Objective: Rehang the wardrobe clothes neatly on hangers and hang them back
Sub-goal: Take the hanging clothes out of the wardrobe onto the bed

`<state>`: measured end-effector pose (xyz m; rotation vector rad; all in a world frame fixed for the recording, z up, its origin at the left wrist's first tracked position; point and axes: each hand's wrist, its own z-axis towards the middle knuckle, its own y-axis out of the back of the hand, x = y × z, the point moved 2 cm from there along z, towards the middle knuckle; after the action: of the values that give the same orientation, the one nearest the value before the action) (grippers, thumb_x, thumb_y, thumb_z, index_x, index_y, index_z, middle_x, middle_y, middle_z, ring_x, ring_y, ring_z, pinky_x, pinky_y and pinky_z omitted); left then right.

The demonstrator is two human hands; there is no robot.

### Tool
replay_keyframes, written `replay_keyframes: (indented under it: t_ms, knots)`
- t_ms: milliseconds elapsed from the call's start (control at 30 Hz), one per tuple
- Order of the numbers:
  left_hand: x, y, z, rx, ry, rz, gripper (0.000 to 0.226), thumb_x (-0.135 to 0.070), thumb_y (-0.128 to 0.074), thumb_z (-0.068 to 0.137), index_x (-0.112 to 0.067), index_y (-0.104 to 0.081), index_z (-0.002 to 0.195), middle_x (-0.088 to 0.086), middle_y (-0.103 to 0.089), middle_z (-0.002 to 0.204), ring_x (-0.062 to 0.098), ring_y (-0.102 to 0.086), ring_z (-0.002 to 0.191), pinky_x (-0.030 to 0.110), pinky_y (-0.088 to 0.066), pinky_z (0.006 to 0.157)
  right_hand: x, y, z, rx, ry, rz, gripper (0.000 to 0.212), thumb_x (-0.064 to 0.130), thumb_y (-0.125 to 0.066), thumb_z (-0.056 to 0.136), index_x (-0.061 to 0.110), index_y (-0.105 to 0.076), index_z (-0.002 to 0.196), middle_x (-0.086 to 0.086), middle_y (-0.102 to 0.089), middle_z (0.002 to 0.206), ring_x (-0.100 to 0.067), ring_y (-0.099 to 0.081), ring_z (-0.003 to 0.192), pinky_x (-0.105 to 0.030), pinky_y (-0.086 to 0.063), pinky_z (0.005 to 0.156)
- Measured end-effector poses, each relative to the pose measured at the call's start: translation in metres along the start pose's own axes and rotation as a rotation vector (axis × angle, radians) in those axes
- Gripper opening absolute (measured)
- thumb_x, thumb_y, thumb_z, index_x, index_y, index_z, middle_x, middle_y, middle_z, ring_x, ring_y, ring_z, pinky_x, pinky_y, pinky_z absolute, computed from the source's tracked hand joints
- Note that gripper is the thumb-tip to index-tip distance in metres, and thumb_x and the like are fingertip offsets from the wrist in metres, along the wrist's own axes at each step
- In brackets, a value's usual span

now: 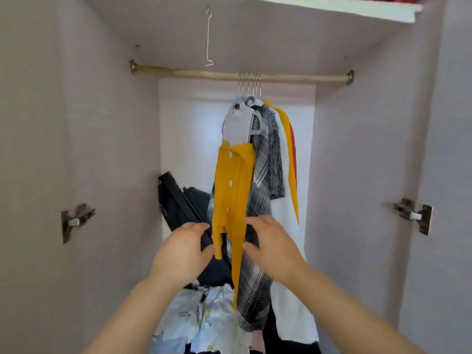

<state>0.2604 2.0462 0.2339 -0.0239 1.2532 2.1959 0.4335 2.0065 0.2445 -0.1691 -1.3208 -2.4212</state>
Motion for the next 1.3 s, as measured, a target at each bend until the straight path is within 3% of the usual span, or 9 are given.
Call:
replay_keyframes:
  t_ms: [167,300,467,867,1167,1300]
  knots:
    - [-0.002,0.013,0.074,-0.149,0.034,-0.026,0.055,-0.039,-0.055,0.088,-0.022,-0.04,0.138,0.002,-0.047,0.137,0.019,-0.049,0.12,0.031,-0.041,0.096,-0.002,0.024,0.09,-0.127,0.19,-0.048,0.049,0.021,-0.052,0.092,0.02,-0.039,0.139,-0.004,-0.043,0.134,-0.021,-0.044,0.12,-0.033,-0.037,0.102]
    - [-0.003,0.027,0.128,-0.243,0.024,-0.022,0.054,-0.036,-0.056,0.088,-0.02,-0.04,0.138,0.003,-0.048,0.136,0.019,-0.048,0.121,0.029,-0.039,0.097,-0.003,0.042,0.159,-0.215,0.223,-0.028,0.05,0.02,-0.052,0.092,0.018,-0.038,0.139,-0.006,-0.039,0.139,-0.021,-0.038,0.127,-0.036,-0.035,0.104]
    - [-0.001,0.043,0.196,-0.338,-0.04,-0.006,0.054,-0.037,-0.053,0.09,-0.021,-0.037,0.139,0.001,-0.048,0.136,0.018,-0.05,0.117,0.026,-0.039,0.091,-0.018,0.051,0.228,-0.268,0.194,-0.102,0.049,0.02,-0.053,0.091,0.018,-0.039,0.138,-0.007,-0.041,0.136,-0.025,-0.04,0.124,-0.039,-0.037,0.103]
    - [0.046,0.048,0.34,-0.452,-0.181,0.0,0.053,-0.037,-0.053,0.09,-0.02,-0.038,0.138,0.002,-0.049,0.134,0.021,-0.049,0.116,0.031,-0.039,0.094,-0.036,0.069,0.387,-0.548,0.087,-0.304,0.043,0.018,-0.049,0.09,0.016,-0.046,0.133,-0.01,-0.046,0.132,-0.029,-0.044,0.12,-0.038,-0.037,0.097]
    - [0.073,0.023,0.397,-0.427,-0.208,-0.016,0.053,-0.036,-0.054,0.089,-0.022,-0.037,0.138,0.001,-0.048,0.134,0.018,-0.048,0.118,0.03,-0.041,0.095,-0.092,0.067,0.437,-0.711,0.017,-0.543,0.042,0.033,-0.052,0.09,0.025,-0.048,0.131,-0.001,-0.053,0.128,-0.026,-0.045,0.118,-0.036,-0.032,0.09]
    - [0.076,0.022,0.409,-0.465,-0.214,-0.012,0.05,-0.035,-0.055,0.088,-0.022,-0.042,0.134,0.001,-0.052,0.13,0.017,-0.051,0.111,0.026,-0.041,0.086,-0.114,0.066,0.45,-0.77,0.047,-0.513,0.039,0.038,-0.055,0.088,0.028,-0.054,0.126,0.002,-0.055,0.122,-0.025,-0.046,0.111,-0.034,-0.028,0.084]
